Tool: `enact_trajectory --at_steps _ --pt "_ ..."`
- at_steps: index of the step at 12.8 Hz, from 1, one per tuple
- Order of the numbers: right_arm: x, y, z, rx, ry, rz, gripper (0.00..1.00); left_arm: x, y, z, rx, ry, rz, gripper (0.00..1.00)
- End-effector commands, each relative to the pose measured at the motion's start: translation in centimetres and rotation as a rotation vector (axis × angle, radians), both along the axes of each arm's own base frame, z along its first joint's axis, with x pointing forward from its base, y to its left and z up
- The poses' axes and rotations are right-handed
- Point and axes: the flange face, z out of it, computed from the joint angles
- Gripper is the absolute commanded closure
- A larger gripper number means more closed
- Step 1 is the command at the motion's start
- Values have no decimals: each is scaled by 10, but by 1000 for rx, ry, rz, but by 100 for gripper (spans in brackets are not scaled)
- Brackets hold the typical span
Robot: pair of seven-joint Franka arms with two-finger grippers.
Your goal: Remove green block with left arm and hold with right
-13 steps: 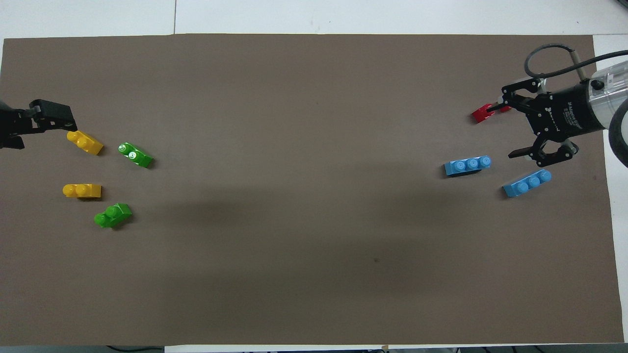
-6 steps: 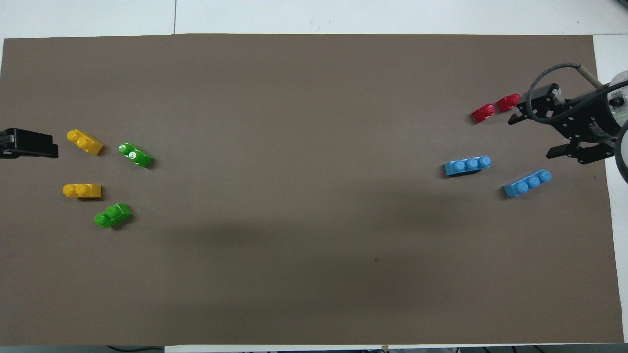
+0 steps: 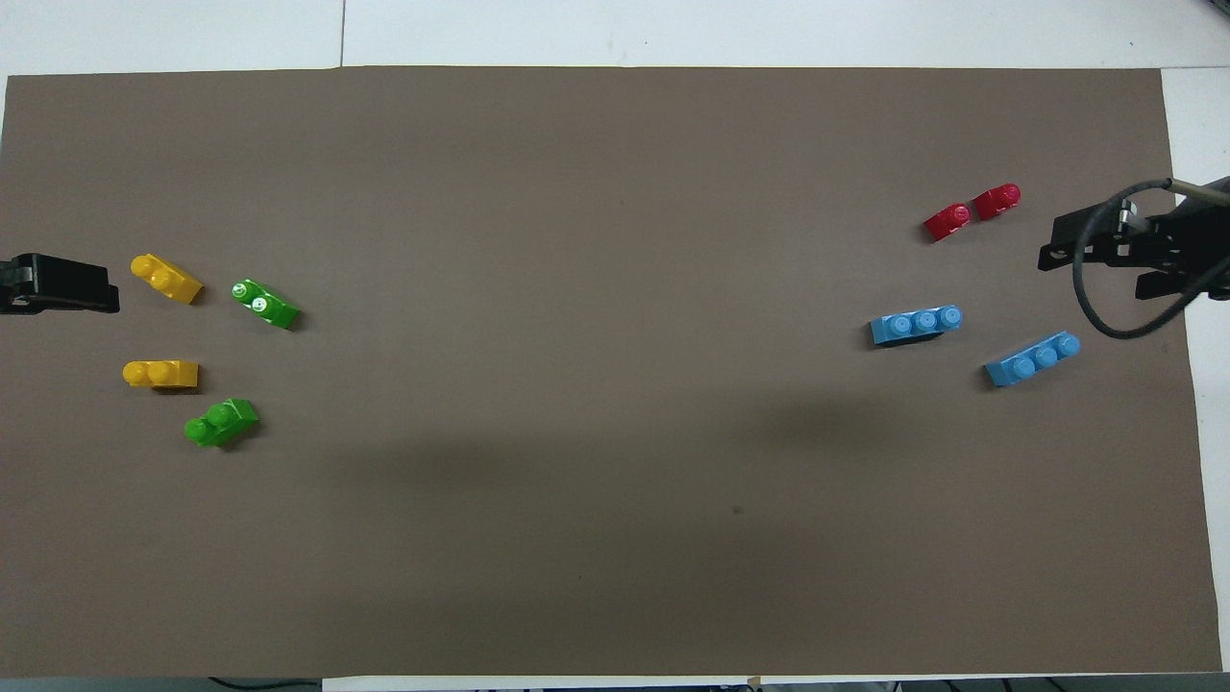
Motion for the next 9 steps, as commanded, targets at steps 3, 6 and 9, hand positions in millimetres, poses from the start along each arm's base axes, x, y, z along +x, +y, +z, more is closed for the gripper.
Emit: enact_trajectory --at_steps 3,6,9 --pt "-28 -3 31 -24 -17 106 0 -8 10 -6 -14 66 -35 0" --pt "-35 -7 31 -82 27 119 0 -10 17 -6 -109 79 8 0" --pt "-32 -7 24 -84 47 125 0 -12 15 -7 -107 93 3 0"
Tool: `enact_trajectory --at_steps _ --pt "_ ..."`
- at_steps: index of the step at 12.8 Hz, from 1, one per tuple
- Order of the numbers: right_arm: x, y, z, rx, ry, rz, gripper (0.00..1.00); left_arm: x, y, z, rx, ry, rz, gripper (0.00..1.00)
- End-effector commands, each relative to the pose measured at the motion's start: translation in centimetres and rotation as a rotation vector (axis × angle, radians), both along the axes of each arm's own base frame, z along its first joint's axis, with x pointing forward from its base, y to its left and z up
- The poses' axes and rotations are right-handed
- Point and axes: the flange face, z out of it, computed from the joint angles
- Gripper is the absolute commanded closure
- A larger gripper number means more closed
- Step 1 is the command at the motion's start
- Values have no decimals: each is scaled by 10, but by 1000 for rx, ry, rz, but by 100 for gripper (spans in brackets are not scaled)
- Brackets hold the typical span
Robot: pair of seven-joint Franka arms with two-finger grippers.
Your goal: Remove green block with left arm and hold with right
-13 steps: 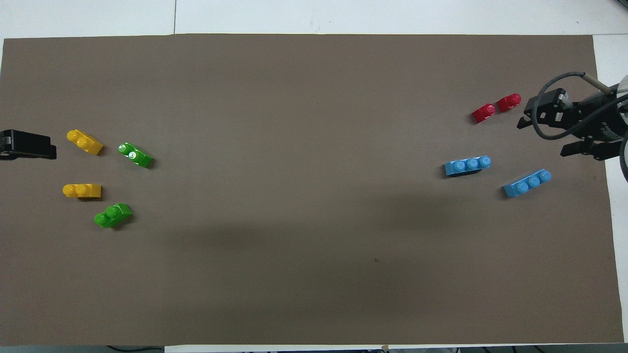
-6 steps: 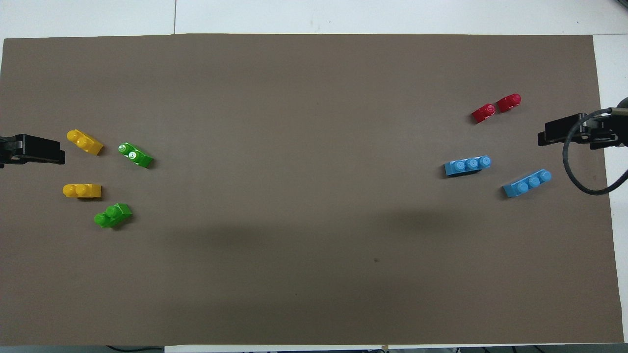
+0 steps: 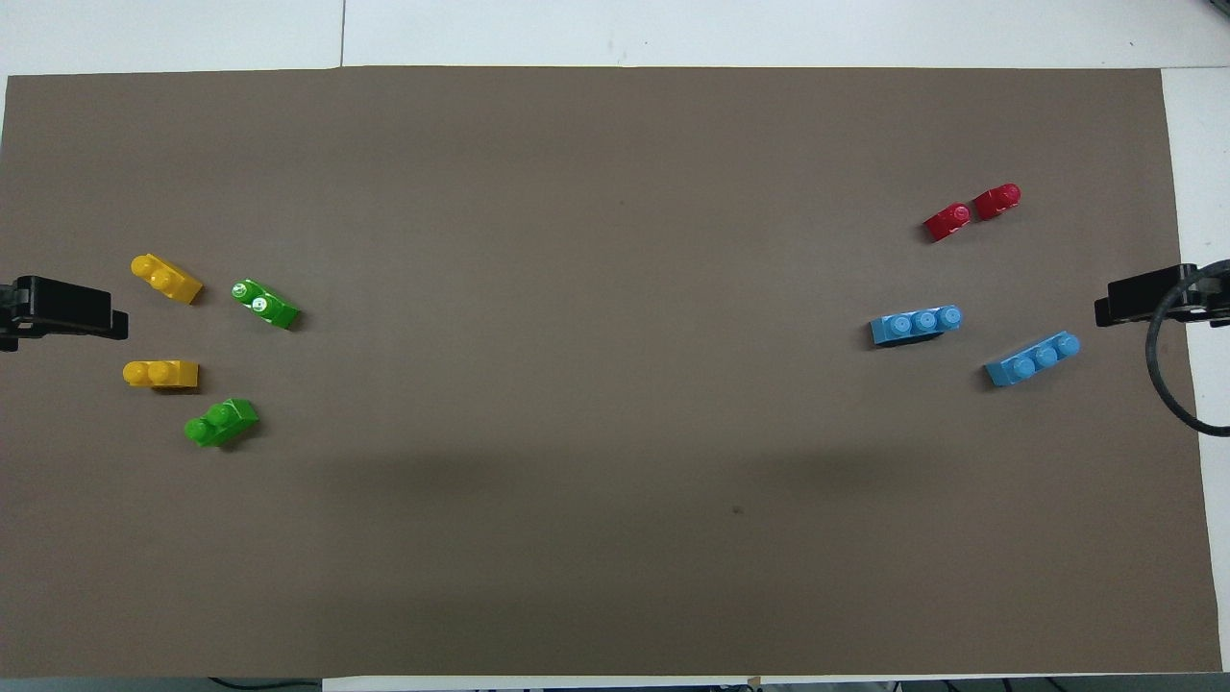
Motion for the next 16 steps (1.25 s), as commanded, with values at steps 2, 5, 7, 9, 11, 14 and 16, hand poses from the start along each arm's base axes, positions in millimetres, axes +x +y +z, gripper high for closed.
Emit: enact_trajectory --at_steps 2,5,7,9,11,14,16 --pt "0 0 -8 -18 24 32 0 -6 2 2 -15 14 -5 0" --pt "0 0 -10 -19 24 31 0 -6 0 3 19 8 -22 0" --pt "0 1 -11 -19 24 32 0 -8 -1 6 21 2 -24 0" --pt "0 -2 -11 -44 23 31 0 -10 0 9 27 -8 -25 0" --pt "0 -4 -13 -64 29 34 0 -9 1 9 30 -11 -26 0" --pt "-2 -4 -15 -65 34 32 0 -10 0 8 35 -3 -27 0" --pt "-2 -5 -15 -64 35 20 0 -10 0 6 36 0 -28 0"
